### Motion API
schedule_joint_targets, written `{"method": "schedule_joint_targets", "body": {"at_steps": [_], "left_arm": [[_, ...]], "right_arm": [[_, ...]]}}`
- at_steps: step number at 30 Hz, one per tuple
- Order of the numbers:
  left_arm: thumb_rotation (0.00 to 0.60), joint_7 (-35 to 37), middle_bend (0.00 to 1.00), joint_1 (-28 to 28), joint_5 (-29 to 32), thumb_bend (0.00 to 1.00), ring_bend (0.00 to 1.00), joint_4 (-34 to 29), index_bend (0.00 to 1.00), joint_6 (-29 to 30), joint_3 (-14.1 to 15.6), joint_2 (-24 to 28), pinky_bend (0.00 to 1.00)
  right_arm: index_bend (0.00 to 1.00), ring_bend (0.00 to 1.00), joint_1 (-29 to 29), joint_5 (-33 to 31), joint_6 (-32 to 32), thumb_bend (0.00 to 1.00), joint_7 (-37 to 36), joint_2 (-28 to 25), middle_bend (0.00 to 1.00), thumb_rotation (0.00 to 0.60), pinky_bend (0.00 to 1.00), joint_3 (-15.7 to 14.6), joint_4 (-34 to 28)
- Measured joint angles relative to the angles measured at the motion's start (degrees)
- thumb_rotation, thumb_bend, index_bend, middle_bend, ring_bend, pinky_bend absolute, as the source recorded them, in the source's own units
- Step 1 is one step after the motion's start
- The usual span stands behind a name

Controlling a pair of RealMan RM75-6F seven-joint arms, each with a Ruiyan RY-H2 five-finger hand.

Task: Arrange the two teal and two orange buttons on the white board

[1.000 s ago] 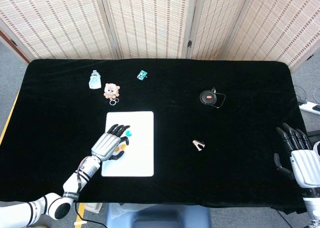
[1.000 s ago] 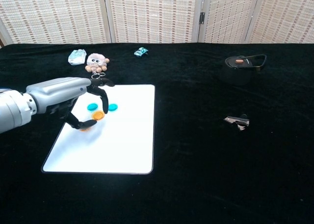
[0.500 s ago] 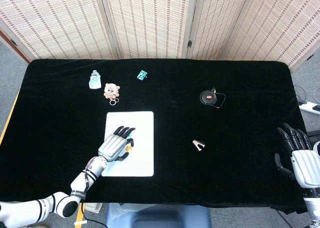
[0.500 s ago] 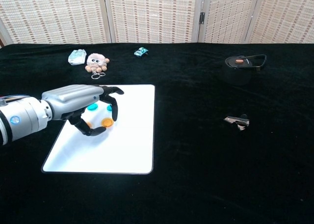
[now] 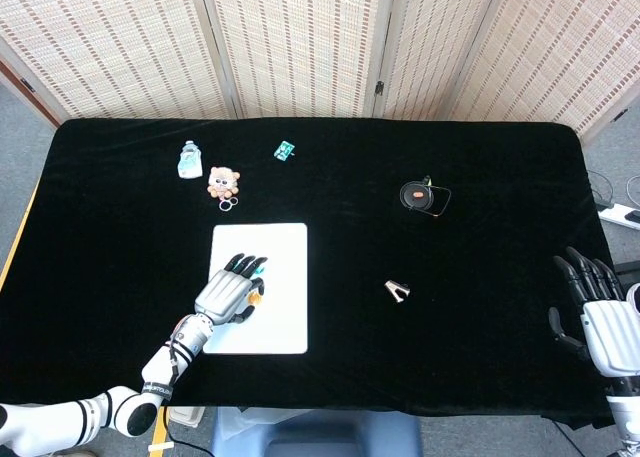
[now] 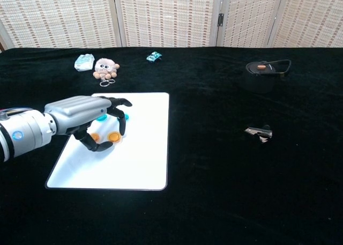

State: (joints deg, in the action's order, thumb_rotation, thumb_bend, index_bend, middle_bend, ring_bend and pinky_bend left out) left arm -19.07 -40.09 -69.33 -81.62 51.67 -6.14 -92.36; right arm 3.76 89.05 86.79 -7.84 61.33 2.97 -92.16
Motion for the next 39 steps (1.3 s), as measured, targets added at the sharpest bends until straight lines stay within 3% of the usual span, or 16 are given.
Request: {"method": "schedule_joint_targets", "body": {"at_steps": [10, 16, 28, 39], "left_arm": [[0.6, 1.3, 0.07, 0.0, -0.1, 0.45, 0.0, -0.3, 0.33, 0.4, 0.1, 0.1, 0.0], [0.6, 4.1, 0.07, 1.4, -1.4, 0.45, 0.0, -3.8, 0.3, 4.0, -0.7, 3.2, 0.0], [0.6, 9.7, 0.07, 12.0, -1.1, 0.45, 0.0, -11.1, 0.29, 19.1, -2.2, 16.1, 0.0], [0.6, 8.8, 0.07, 24.8, -3.5, 0.45, 0.0, -11.5, 0.28, 33.6, 2.5, 20.0, 0.0]], "right_arm": [[0.0, 0.02, -0.1, -0.2, 0.1, 0.59, 0.0, 0.0, 0.0, 0.546, 0.0, 0.1, -0.1], [0.0, 0.03, -0.1, -0.1, 0.4, 0.59, -0.1, -0.6, 0.0, 0.547, 0.0, 0.3, -0.4], [0.0, 0.02, -0.3, -0.6, -0.9, 0.59, -5.0, -1.5, 0.0, 0.599, 0.0, -0.2, 0.8], [0.0, 0.01, 0.3, 2.1, -2.6, 0.58, -7.6, -0.7, 0.0, 0.6, 0.0, -2.2, 2.4]]}}
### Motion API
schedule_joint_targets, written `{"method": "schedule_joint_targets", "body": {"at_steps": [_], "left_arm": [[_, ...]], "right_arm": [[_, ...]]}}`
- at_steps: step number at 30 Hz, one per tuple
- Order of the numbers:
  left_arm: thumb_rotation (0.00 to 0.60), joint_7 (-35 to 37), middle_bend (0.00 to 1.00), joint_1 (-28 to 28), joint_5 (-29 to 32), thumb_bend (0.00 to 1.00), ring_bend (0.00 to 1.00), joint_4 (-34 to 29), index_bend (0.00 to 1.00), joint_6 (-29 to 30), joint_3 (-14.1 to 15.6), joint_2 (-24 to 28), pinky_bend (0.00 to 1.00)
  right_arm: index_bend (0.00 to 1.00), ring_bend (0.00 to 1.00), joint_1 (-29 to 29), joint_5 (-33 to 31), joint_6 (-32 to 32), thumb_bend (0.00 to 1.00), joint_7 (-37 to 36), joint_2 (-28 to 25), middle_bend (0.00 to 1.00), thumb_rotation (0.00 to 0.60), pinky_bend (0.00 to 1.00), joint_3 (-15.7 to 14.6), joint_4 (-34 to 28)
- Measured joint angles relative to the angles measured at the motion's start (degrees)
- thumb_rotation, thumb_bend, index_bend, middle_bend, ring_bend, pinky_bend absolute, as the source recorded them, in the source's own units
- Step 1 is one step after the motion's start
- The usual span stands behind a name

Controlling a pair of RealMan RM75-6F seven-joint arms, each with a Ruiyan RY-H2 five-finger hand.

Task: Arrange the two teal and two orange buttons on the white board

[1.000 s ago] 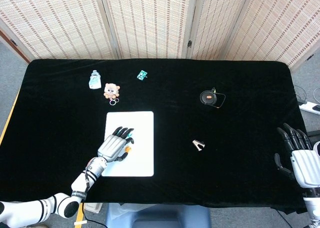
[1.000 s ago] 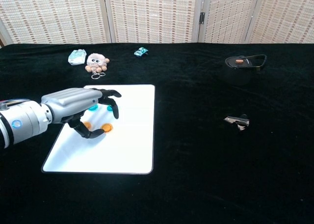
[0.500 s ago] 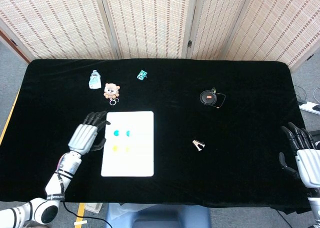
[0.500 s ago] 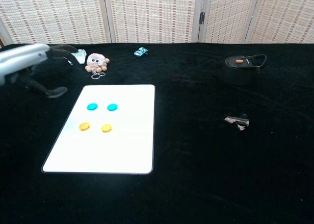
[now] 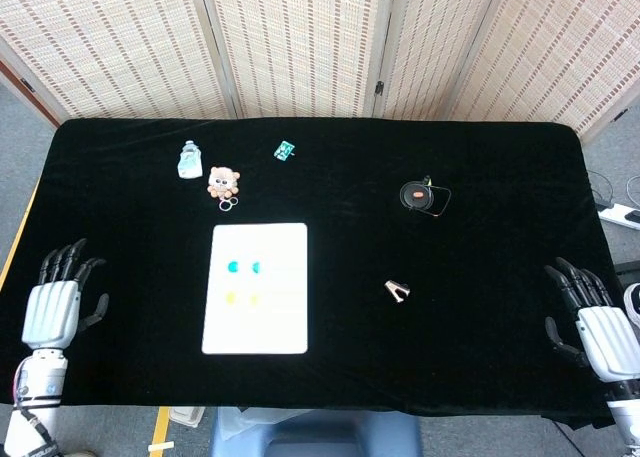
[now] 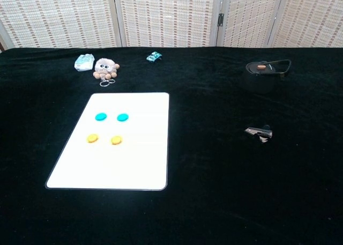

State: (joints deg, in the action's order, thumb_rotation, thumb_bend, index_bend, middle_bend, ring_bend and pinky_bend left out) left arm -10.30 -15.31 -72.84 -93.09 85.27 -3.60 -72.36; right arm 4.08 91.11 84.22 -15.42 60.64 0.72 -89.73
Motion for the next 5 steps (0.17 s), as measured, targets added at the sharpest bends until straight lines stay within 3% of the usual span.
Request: {"method": "schedule_joint_targets", "body": {"at_steps": [5], "left_arm": [[0.6, 1.7, 0.07, 4.3, -2.6, 0.45, 0.0, 0.0, 0.28, 3.7, 2.2, 0.5, 0.0]], "right_arm": [[0.0, 0.01, -0.5, -0.1, 1.1, 0.58, 1.5, 0.6, 0.0, 0.6, 0.0, 0.0, -0.3]]}}
